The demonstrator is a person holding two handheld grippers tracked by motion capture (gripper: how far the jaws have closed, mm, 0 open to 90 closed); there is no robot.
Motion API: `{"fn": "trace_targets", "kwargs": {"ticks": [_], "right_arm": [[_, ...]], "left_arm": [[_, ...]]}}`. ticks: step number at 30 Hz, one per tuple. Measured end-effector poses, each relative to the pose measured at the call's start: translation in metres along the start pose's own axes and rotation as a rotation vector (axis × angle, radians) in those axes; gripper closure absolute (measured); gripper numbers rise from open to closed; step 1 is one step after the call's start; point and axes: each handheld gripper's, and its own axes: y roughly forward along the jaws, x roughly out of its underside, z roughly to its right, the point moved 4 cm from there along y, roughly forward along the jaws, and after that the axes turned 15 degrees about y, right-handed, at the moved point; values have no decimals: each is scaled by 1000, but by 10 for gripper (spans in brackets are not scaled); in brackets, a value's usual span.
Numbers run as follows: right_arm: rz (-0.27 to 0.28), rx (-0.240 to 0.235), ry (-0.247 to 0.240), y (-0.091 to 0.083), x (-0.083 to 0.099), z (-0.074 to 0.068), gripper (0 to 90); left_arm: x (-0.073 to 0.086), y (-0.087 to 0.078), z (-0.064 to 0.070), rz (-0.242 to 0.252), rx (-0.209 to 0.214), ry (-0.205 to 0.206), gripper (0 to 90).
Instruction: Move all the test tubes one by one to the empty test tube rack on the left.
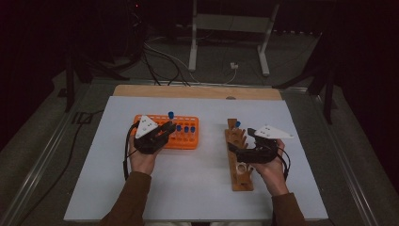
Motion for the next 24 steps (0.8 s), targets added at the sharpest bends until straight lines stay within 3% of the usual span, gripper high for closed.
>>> {"fn": "trace_targets", "kwargs": {"ticks": [9, 24], "right_arm": [[8, -5, 3, -1, 0, 0, 38], [6, -13, 1, 1, 1, -1, 39]], "left_arm": [[16, 11, -4, -36, -16, 1, 777], [37, 28, -2, -109, -9, 5, 777]]}}
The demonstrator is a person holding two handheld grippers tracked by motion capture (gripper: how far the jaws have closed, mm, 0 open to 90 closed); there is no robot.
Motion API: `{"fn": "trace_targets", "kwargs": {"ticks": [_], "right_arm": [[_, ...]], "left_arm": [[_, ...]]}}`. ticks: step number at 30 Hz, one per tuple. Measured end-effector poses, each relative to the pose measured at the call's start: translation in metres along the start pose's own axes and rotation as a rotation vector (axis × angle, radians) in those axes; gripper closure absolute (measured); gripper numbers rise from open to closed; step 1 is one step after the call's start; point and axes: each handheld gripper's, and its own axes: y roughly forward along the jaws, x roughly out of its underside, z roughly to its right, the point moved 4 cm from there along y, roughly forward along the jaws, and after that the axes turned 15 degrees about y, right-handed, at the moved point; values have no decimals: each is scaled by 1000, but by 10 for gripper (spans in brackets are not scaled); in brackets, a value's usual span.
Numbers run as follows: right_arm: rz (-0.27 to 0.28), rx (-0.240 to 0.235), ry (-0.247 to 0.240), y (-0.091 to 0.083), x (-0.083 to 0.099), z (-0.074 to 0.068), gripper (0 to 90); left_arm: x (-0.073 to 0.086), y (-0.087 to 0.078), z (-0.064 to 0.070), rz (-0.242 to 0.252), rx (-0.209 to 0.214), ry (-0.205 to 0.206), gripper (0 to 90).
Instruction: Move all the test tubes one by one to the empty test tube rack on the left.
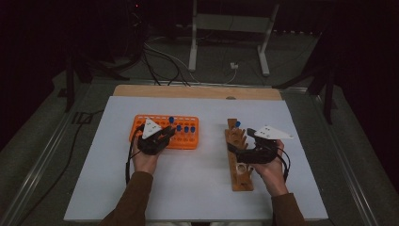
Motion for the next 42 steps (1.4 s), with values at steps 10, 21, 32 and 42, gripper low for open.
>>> {"fn": "trace_targets", "kwargs": {"ticks": [10, 21, 32, 42], "right_arm": [[-3, -2, -2, 1, 1, 0, 38], [-7, -8, -3, 2, 2, -2, 39], [-12, -12, -6, 4, 3, -3, 40], [-11, -11, -3, 4, 3, -2, 41]], "left_arm": [[14, 7, 6, -62, 12, 17, 777], [16, 7, 7, -83, 15, 25, 777], [20, 10, 9, -101, 12, 35, 776], [20, 10, 9, -93, 37, 2, 753]]}}
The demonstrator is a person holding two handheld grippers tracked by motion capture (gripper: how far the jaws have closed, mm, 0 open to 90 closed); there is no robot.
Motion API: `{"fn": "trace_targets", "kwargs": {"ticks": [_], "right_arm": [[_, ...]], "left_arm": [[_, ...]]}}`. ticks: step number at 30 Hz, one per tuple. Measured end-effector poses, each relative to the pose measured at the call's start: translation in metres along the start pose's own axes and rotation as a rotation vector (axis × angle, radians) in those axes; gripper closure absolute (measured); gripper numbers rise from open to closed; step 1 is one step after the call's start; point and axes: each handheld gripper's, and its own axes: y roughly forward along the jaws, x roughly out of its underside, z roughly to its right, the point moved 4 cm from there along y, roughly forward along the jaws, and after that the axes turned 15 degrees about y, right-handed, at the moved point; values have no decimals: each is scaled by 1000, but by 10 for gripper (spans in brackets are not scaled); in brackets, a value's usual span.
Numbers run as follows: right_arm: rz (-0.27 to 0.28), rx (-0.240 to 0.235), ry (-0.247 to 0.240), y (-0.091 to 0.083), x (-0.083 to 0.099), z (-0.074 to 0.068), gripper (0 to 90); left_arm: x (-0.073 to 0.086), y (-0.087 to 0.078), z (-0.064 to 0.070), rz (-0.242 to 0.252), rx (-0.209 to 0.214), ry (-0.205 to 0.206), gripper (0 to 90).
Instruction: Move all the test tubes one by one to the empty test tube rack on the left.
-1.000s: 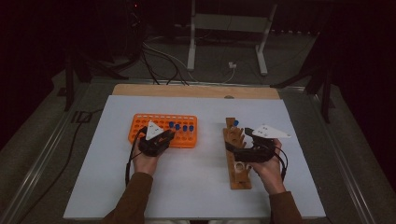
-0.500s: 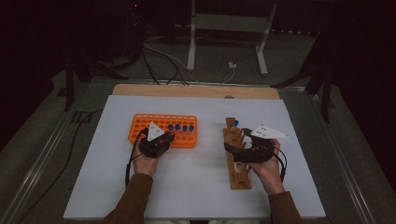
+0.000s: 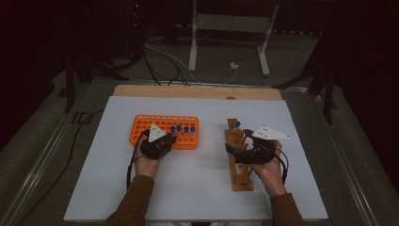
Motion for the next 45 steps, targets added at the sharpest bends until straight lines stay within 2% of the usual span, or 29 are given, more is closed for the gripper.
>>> {"fn": "trace_targets", "kwargs": {"ticks": [3, 5, 11, 13, 17, 20, 25, 35, 40, 45], "right_arm": [[3, 0, 3, -1, -1, 1, 41], [5, 2, 3, -2, -1, 1, 42], [12, 5, 9, -3, -4, 4, 45], [14, 6, 10, -3, -5, 5, 45], [14, 7, 10, -2, -7, 5, 45], [16, 12, 8, -2, -8, 6, 45], [12, 20, 15, 0, -10, 9, 45], [6, 35, 20, 6, -15, 15, 46], [2, 42, 23, 10, -16, 18, 48], [-9, 56, 31, 16, -16, 24, 52]], "left_arm": [[0, 0, 0, 9, 13, -18, 679], [0, -2, -1, 25, 34, -41, 585], [-6, -16, -5, 74, 17, -78, 370], [-8, -22, -6, 93, 8, -104, 292], [-11, -33, -8, 123, 1, -115, 169], [-13, -44, -11, 137, -6, -102, 134], [-13, -58, -16, 148, -24, -106, 36], [-4, -84, -17, 155, -54, -70, 8], [2, -94, -14, 152, -63, -63, 8], [4, -106, -13, 171, -83, -57, 8]]}}
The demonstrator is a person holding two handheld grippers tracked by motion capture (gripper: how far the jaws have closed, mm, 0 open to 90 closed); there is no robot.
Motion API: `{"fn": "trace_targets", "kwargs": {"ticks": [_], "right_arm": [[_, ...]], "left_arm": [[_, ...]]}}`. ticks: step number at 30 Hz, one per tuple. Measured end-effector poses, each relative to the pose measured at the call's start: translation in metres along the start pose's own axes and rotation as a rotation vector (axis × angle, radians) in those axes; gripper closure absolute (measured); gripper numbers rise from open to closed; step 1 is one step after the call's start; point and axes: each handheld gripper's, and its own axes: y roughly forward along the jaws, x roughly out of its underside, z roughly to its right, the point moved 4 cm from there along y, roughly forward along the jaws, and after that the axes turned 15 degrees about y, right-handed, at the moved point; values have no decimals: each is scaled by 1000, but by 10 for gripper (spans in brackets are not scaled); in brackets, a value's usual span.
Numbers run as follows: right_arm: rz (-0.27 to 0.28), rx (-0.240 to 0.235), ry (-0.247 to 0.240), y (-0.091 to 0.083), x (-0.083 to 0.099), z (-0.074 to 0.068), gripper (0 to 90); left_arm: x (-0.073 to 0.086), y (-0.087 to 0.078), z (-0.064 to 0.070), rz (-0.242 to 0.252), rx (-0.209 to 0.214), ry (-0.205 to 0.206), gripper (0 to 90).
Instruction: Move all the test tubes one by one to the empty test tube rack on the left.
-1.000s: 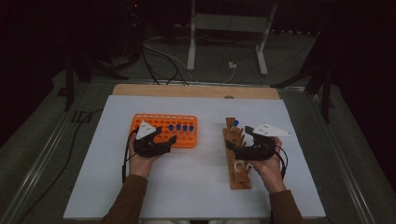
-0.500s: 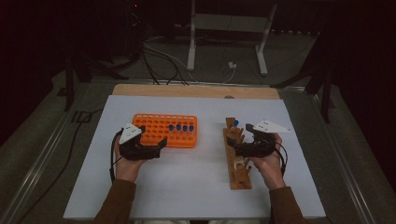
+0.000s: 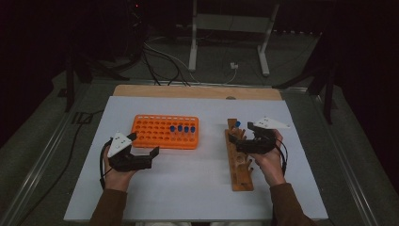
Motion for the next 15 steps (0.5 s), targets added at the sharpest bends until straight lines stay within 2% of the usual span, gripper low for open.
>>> {"fn": "trace_targets", "kwargs": {"ticks": [7, 15], "right_arm": [[-12, 20, 7, 7, -2, 8, 66], [-53, 45, 14, 20, 2, 20, 164]], "left_arm": [[0, -11, -1, 16, -19, 4, 8], [3, -11, -3, 15, -26, -7, 8]]}}
